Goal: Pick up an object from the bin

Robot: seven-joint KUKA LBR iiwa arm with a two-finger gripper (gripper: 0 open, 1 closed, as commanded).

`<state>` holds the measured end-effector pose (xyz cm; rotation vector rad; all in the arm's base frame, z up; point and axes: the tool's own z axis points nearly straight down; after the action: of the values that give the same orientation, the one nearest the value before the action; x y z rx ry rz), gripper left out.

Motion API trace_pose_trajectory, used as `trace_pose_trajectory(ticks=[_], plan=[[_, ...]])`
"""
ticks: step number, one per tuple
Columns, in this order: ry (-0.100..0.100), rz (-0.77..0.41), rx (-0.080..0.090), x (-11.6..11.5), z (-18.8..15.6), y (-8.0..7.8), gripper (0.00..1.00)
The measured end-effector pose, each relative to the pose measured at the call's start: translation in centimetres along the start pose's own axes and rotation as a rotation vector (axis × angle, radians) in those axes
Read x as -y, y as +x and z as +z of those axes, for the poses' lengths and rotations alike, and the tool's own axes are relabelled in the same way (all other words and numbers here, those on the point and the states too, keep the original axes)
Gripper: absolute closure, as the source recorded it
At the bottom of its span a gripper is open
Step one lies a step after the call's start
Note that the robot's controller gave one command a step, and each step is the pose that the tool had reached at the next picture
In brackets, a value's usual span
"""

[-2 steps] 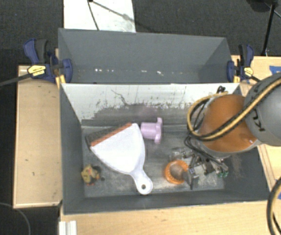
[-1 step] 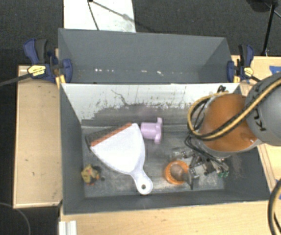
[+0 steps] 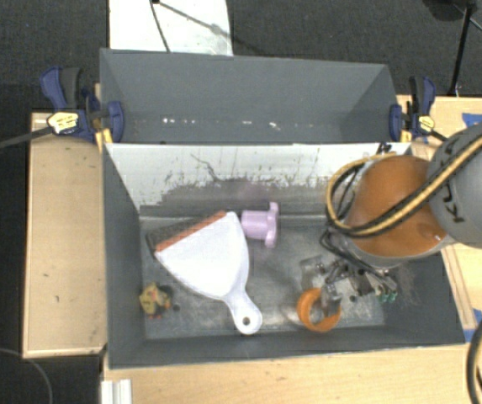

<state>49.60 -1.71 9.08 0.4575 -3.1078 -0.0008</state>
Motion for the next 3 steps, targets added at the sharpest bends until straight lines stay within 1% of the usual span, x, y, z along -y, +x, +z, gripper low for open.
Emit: trace_pose_trajectory(ticks=[2, 3], plan=[[-0.001, 0.001, -0.003, 0.0, -4.0, 0.0, 1.00], [0.000, 0.002, 0.000, 0.0, -6.0, 0.0, 1.00]])
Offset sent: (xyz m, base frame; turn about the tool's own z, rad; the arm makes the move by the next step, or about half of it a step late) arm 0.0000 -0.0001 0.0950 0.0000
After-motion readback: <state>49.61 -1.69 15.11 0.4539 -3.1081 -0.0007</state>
